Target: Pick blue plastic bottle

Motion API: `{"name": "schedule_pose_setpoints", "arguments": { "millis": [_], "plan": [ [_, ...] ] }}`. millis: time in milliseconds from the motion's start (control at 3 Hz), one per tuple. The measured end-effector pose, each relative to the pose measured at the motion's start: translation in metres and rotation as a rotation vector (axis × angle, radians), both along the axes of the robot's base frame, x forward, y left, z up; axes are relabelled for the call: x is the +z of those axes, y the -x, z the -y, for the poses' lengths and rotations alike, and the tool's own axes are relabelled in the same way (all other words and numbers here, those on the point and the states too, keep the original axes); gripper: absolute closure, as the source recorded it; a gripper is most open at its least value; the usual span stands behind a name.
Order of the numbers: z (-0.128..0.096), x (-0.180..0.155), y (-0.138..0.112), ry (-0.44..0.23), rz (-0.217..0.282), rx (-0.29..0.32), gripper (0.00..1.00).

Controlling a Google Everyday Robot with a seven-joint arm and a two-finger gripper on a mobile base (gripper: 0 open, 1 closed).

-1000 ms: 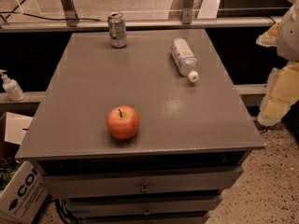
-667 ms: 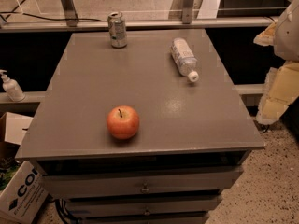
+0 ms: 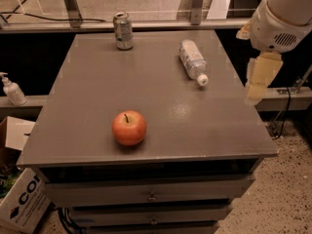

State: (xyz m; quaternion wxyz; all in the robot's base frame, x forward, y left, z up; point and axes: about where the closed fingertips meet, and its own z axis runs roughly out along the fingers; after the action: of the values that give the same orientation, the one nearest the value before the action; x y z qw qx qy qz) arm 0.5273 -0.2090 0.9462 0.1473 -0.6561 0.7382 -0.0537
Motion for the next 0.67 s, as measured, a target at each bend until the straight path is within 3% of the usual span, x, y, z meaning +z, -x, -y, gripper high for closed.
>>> {"name": "schedule_pose_setpoints", "arguments": {
  "millis": [333,667],
  "plan": [
    [-0.009,-0.011,-0.053,0.025,0.011,0.094,0.0],
    [-0.026,-0.014,-0.091,0.033,0.035,0.23,0.0]
  ]
}}
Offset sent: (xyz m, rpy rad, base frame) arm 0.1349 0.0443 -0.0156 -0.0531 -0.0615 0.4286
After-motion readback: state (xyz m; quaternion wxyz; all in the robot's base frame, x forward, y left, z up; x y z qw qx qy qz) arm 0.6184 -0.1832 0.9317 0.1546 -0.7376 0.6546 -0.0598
